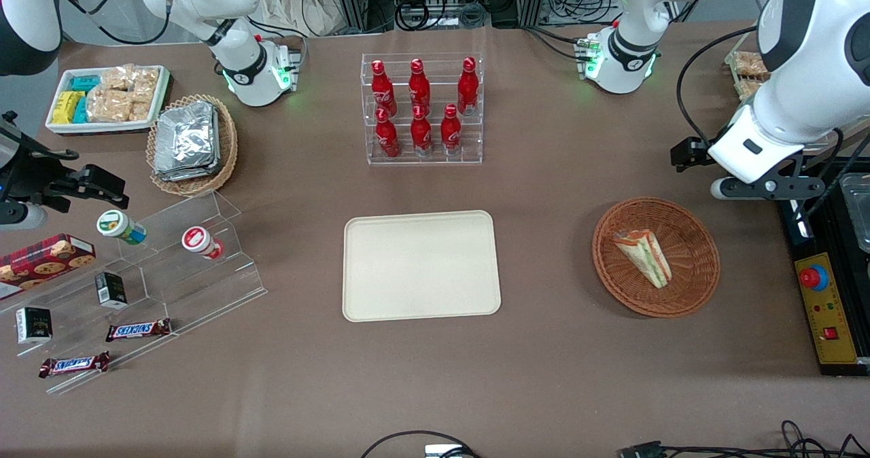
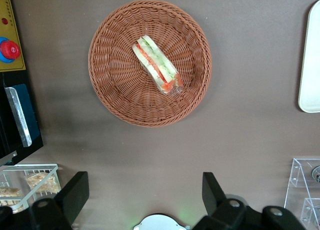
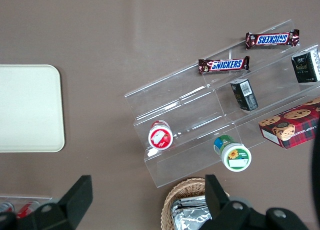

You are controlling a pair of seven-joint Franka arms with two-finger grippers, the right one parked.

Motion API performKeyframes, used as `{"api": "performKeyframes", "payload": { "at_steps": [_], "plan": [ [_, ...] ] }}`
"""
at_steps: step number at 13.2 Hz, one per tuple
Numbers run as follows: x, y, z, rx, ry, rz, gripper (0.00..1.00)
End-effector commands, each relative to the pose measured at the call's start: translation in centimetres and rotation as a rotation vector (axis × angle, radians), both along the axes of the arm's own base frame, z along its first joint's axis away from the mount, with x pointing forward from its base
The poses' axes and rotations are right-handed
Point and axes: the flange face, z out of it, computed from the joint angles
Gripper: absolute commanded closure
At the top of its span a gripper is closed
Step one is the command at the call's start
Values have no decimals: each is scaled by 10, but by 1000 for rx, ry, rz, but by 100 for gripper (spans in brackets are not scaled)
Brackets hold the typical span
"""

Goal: Place sandwich from basket to tray
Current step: 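Move the left gripper from rest toward the wicker basket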

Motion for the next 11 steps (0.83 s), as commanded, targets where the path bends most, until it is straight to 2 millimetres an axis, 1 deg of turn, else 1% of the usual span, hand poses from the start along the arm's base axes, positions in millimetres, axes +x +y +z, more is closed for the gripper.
{"api": "performKeyframes", "payload": {
  "at_steps": [1, 6, 9, 10, 11],
  "plan": [
    [-4, 1, 3, -20, -11, -7, 0],
    [-3, 1, 3, -23, -12, -5, 0],
    [-1, 2, -3, -23, -3, 6, 0],
    [3, 8, -8, -24, 3, 22, 0],
    [7, 20, -10, -28, -3, 48, 0]
  ]
}}
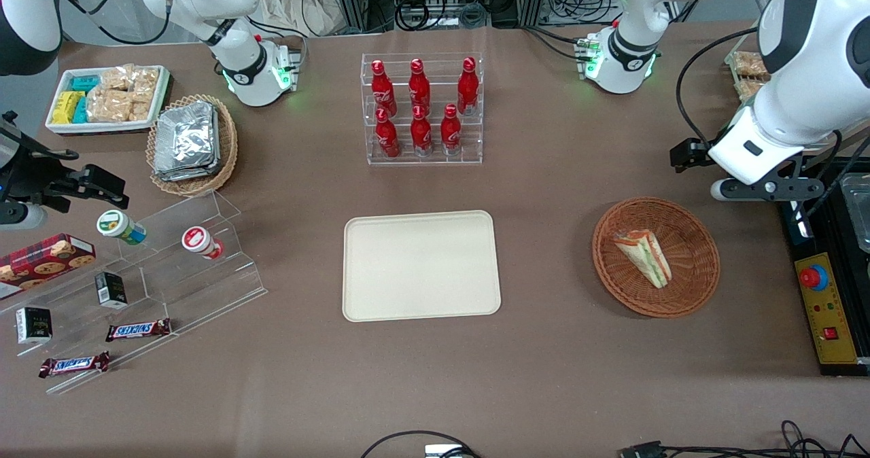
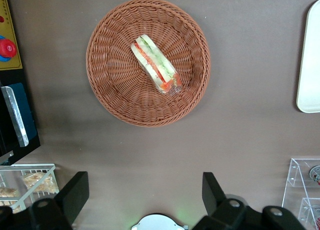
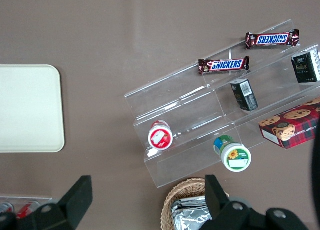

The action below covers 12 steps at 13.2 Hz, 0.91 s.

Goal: Place sandwich from basket to tray
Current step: 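Move the left gripper from rest toward the wicker basket, then lower the open left gripper over the wrapped sandwich in the basket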

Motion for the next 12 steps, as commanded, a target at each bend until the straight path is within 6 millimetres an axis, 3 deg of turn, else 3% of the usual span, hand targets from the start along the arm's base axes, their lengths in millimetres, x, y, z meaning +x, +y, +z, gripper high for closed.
{"api": "performKeyframes", "payload": {
  "at_steps": [1, 3, 8, 12],
  "plan": [
    [6, 17, -10, -37, -1, 63, 0],
    [16, 31, -31, -41, 32, 263, 0],
    [50, 28, -125, 48, 102, 607, 0],
    [66, 25, -200, 65, 117, 655, 0]
  ]
}}
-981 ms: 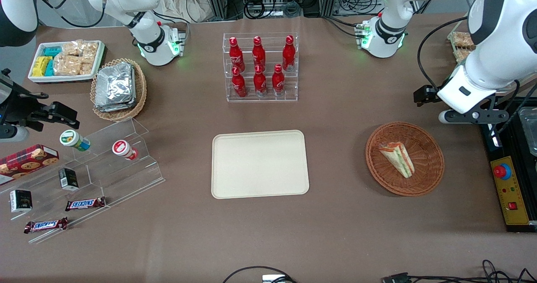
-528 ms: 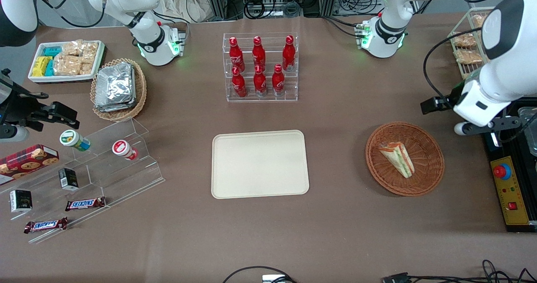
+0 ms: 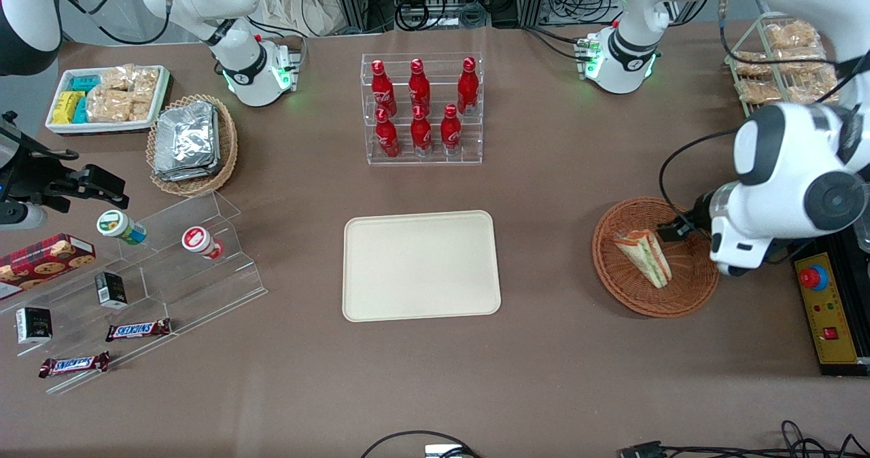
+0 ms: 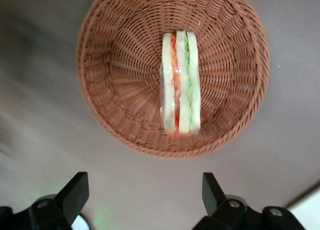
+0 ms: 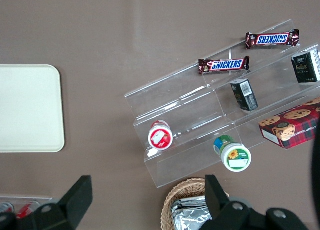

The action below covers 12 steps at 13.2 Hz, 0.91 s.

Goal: Place sandwich from basket to tray
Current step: 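Lower the open left gripper over the wrapped sandwich in the basket, then close the left gripper on the wrapped sandwich and lift it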

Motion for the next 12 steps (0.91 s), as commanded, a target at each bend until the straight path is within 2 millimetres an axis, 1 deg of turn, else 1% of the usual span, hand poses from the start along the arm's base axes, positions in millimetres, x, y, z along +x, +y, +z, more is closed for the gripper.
{"api": "performKeyframes", "payload": {
  "at_steps": [1, 3, 5, 7, 9, 10, 11, 12],
  "plan": [
    [6, -3, -40, 4, -16, 50, 0],
    [5, -5, -76, 7, -31, 69, 0],
    [-1, -6, -106, 4, -67, 73, 0],
    [-6, -6, -130, 1, -84, 77, 0],
    [-7, -7, -147, 0, -72, 77, 0],
    [-6, -6, -148, 1, -75, 77, 10],
    [-6, -6, -148, 1, -75, 77, 50],
    [-5, -7, -146, 0, -78, 76, 85]
  ]
}}
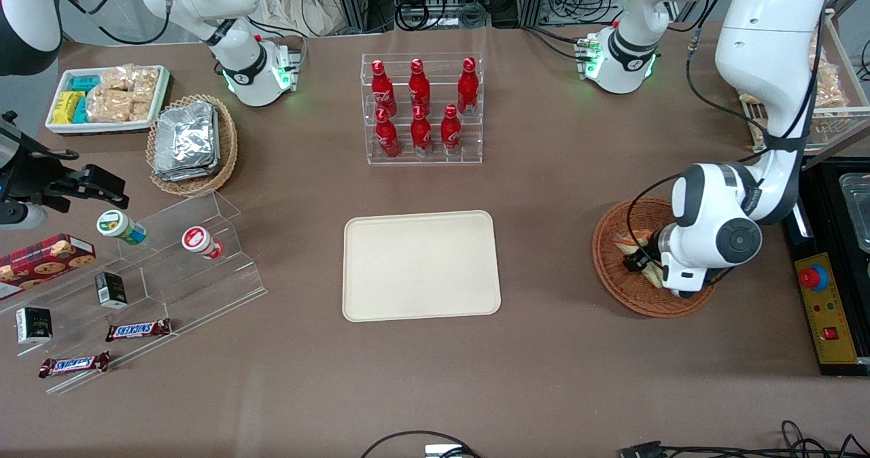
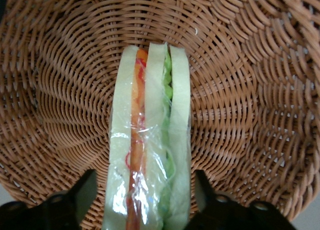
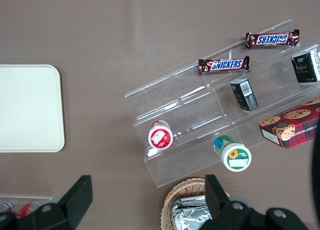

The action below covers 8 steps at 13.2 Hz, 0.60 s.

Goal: Place sandwich from basket to tray
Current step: 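Close the left gripper on the wrapped sandwich and lift it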

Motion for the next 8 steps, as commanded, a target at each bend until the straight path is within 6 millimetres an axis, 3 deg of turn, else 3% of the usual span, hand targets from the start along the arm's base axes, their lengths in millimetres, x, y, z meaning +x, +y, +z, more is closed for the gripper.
{"api": "performKeyframes", "payload": {
  "at_steps": [1, 4, 8],
  "plan": [
    [2, -5, 9, -7, -21, 17, 100],
    [6, -8, 38, -12, -7, -40, 100],
    [19, -19, 110, -116, 20, -417, 100]
  ]
}}
